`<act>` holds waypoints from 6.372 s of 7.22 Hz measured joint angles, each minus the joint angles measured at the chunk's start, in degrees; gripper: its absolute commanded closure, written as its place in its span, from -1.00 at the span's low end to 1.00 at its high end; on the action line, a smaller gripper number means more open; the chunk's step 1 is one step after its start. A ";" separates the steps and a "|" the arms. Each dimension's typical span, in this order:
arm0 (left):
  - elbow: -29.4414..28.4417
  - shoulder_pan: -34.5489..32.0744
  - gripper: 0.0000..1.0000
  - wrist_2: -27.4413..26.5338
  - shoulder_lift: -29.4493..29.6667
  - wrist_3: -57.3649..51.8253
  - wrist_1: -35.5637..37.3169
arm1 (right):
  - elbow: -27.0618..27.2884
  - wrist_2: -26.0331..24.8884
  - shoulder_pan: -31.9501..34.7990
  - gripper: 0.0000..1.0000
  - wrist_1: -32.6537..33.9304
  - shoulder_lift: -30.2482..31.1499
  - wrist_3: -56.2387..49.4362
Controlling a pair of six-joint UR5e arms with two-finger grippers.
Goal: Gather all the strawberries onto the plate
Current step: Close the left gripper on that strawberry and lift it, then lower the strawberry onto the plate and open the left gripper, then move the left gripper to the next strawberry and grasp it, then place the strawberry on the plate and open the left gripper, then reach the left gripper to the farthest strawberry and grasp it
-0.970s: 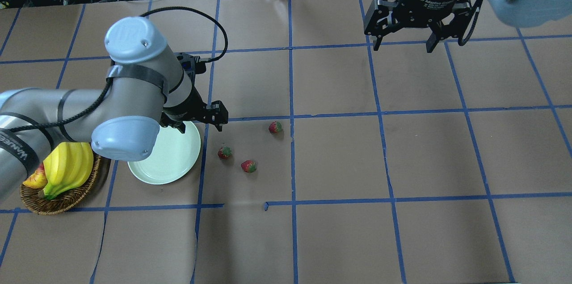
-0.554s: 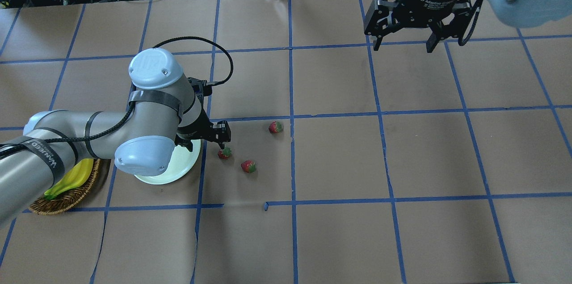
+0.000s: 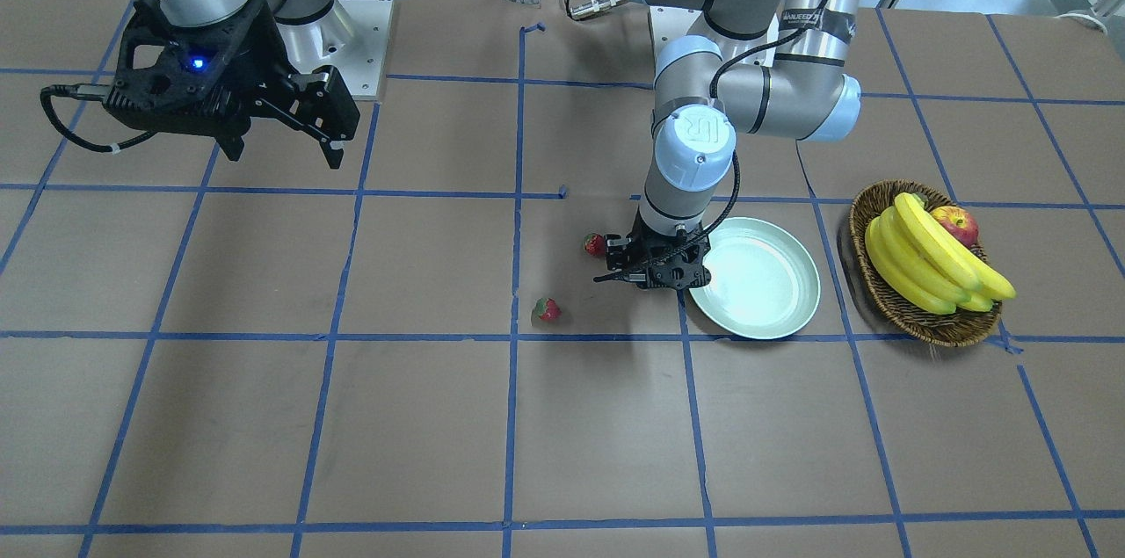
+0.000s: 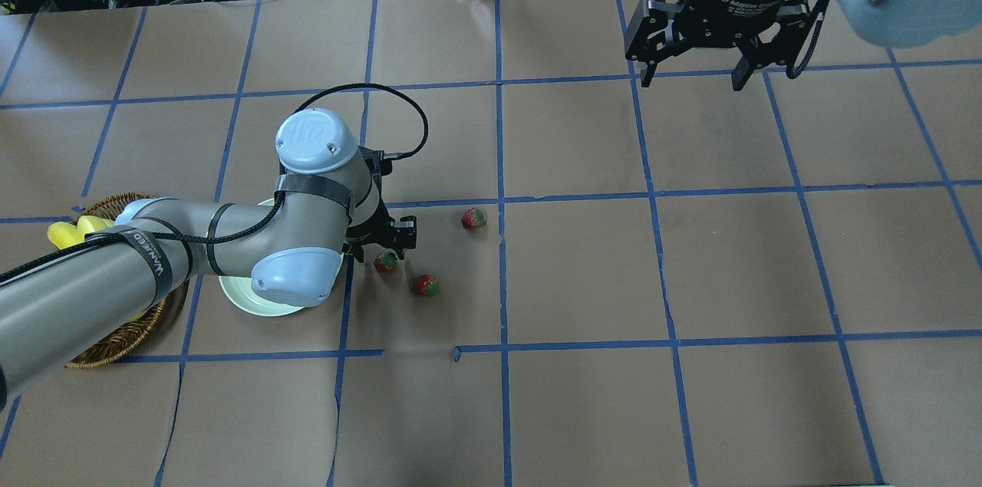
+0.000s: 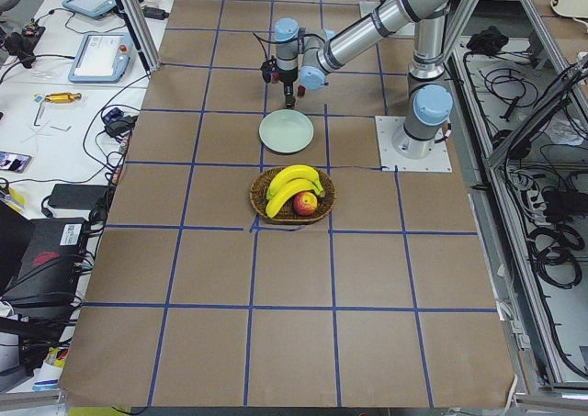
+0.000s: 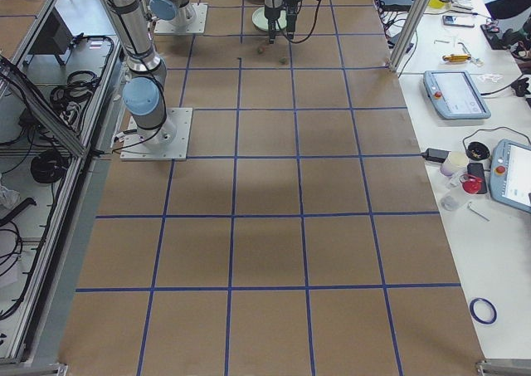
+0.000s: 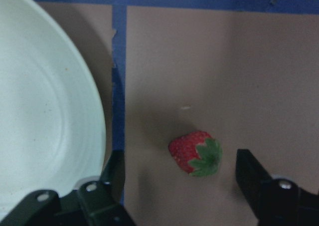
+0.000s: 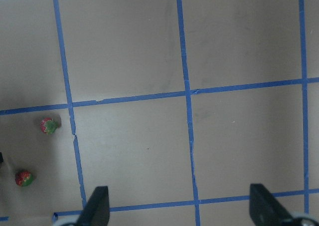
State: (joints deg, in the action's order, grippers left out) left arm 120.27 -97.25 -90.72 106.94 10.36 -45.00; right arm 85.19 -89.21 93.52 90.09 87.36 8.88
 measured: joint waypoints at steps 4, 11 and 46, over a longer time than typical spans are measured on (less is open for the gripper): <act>-1.38 -0.57 1.00 -2.31 -0.09 -0.22 -0.22 | 0.80 0.00 0.00 -1.00 0.00 0.17 0.00; -5.37 9.72 0.03 -6.38 -5.33 -16.21 -12.15 | 0.84 -0.34 -0.08 -1.00 0.00 0.09 -0.28; -16.61 -6.38 -0.88 6.17 7.38 9.96 -4.28 | 0.77 -0.73 -0.09 -1.00 0.09 0.09 0.00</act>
State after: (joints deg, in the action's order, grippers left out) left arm 103.66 -103.63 -84.55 114.32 20.32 -49.28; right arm 85.97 -89.94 93.43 90.18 87.45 8.87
